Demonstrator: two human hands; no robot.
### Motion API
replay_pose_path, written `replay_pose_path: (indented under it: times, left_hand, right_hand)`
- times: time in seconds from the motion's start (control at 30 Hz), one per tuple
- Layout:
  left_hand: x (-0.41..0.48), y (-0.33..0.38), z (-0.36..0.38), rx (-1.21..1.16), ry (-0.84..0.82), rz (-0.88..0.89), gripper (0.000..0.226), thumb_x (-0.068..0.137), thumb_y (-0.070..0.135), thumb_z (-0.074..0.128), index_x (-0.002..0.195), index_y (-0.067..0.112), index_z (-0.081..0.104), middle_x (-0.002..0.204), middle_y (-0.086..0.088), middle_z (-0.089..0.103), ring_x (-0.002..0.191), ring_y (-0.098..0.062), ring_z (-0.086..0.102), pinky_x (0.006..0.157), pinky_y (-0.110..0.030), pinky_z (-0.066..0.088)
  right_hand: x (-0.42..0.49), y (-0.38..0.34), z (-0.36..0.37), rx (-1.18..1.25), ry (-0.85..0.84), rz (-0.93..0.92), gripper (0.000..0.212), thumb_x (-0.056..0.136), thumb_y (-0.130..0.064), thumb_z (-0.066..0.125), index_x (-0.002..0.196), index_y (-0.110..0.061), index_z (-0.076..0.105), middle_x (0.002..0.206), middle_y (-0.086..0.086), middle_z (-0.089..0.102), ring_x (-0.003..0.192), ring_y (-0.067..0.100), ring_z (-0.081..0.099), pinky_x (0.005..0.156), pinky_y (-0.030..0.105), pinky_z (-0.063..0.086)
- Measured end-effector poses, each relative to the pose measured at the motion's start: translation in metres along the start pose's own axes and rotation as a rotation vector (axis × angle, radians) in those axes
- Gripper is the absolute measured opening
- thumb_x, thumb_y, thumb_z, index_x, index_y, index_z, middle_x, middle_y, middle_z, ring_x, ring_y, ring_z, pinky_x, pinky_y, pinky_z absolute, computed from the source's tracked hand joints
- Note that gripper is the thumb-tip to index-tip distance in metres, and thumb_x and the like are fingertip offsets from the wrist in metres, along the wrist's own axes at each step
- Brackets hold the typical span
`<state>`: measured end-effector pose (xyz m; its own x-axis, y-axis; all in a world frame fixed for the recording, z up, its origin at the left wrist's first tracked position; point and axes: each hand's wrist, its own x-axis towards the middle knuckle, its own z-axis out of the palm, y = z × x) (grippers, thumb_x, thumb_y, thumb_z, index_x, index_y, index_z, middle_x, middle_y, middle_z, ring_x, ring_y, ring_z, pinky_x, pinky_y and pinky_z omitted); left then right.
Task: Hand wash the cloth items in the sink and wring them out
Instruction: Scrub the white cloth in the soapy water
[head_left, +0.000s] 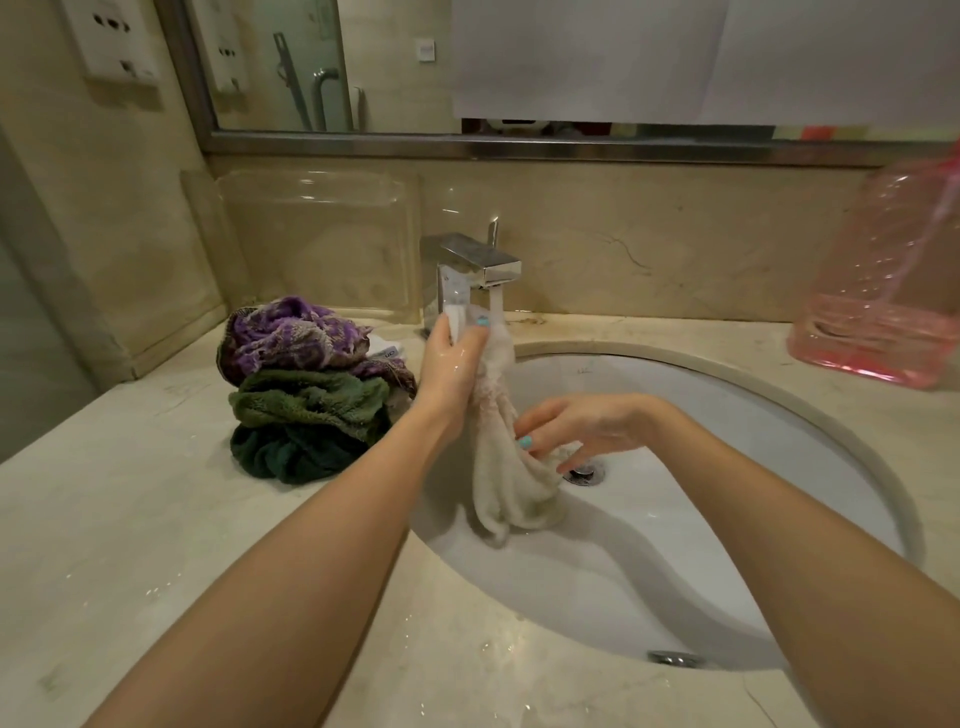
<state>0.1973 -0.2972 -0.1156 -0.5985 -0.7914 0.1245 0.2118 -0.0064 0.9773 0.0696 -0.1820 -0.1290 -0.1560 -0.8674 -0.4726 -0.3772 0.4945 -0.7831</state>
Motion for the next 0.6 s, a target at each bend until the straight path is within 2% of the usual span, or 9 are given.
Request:
replay_pose_path:
  times: [0.1,0.17,0.27,0.33,0.4,0.43,0.5,0.53,0.6]
  left_hand:
    - [0.001,-0.001,0.001,-0.022,-0.001,-0.002,0.019,0.096,0.018,0.057,0.115,0.014,0.053,0.106,-0.01,0.063,0.094,-0.021,0.064,0.079,-0.031,0.055]
    - [0.001,-0.002,0.0,0.031,-0.027,0.019,0.025,0.097,0.02,0.057,0.121,0.014,0.051,0.11,-0.005,0.062,0.098,-0.019,0.063,0.078,-0.027,0.054]
    - [0.005,-0.004,-0.008,0.328,-0.04,0.032,0.042,0.098,0.032,0.056,0.133,0.011,0.05,0.123,-0.002,0.059,0.102,-0.019,0.06,0.08,-0.028,0.051]
    - [0.002,-0.003,-0.009,0.601,-0.094,-0.046,0.057,0.097,0.048,0.051,0.139,0.009,0.045,0.117,0.003,0.053,0.086,-0.013,0.055,0.066,-0.025,0.044]
    - [-0.002,-0.002,-0.008,0.824,-0.223,-0.168,0.076,0.091,0.066,0.043,0.139,0.007,0.045,0.112,-0.001,0.053,0.079,-0.011,0.054,0.06,-0.022,0.043]
    - [-0.003,-0.002,-0.008,0.902,-0.295,-0.213,0.087,0.085,0.075,0.039,0.136,0.005,0.049,0.113,-0.004,0.056,0.082,-0.015,0.058,0.062,-0.024,0.047]
    - [-0.004,-0.005,-0.01,0.998,-0.428,-0.247,0.1,0.078,0.083,0.034,0.136,0.002,0.047,0.124,-0.012,0.058,0.098,-0.024,0.063,0.079,-0.032,0.056]
    - [-0.005,-0.006,-0.01,1.02,-0.478,-0.224,0.096,0.081,0.08,0.036,0.138,0.003,0.043,0.129,-0.012,0.057,0.106,-0.025,0.062,0.087,-0.034,0.055]
    - [-0.007,-0.007,-0.011,0.995,-0.523,-0.089,0.07,0.091,0.066,0.044,0.138,0.013,0.046,0.128,-0.005,0.058,0.107,-0.021,0.061,0.089,-0.033,0.054]
  right_hand:
    - [0.002,-0.001,0.004,-0.017,0.107,-0.079,0.004,0.094,-0.014,0.062,0.096,-0.017,0.063,0.091,-0.003,0.063,0.091,0.011,0.059,0.089,0.031,0.045]
    - [0.001,0.003,-0.001,0.115,0.125,-0.14,0.008,0.096,-0.01,0.056,0.091,-0.016,0.058,0.086,0.001,0.062,0.083,0.015,0.06,0.088,0.034,0.047]
    - [-0.008,0.011,-0.014,0.44,0.186,-0.234,0.01,0.097,-0.009,0.054,0.09,-0.017,0.054,0.084,0.006,0.064,0.075,0.021,0.062,0.079,0.038,0.053]
    - [-0.012,0.007,-0.017,0.589,0.252,-0.294,0.012,0.098,-0.008,0.051,0.088,-0.016,0.052,0.078,0.006,0.062,0.063,0.019,0.059,0.064,0.034,0.052]
    - [-0.015,-0.002,-0.016,0.685,0.307,-0.341,0.017,0.097,-0.005,0.048,0.083,-0.015,0.05,0.071,0.002,0.059,0.053,0.013,0.057,0.056,0.029,0.047]
    - [-0.015,-0.006,-0.017,0.727,0.329,-0.359,0.019,0.097,-0.005,0.046,0.08,-0.014,0.05,0.067,0.001,0.058,0.051,0.012,0.055,0.054,0.027,0.045]
    - [-0.016,-0.01,-0.019,0.804,0.374,-0.378,0.022,0.095,-0.007,0.043,0.074,-0.013,0.051,0.062,0.0,0.053,0.054,0.012,0.05,0.056,0.025,0.038]
    - [-0.016,-0.011,-0.02,0.853,0.398,-0.387,0.023,0.094,-0.009,0.043,0.072,-0.012,0.051,0.06,0.0,0.051,0.057,0.013,0.046,0.058,0.025,0.035]
    - [-0.015,-0.013,-0.023,0.942,0.442,-0.41,0.025,0.094,-0.011,0.043,0.072,-0.009,0.053,0.058,0.0,0.052,0.062,0.014,0.047,0.062,0.026,0.039]
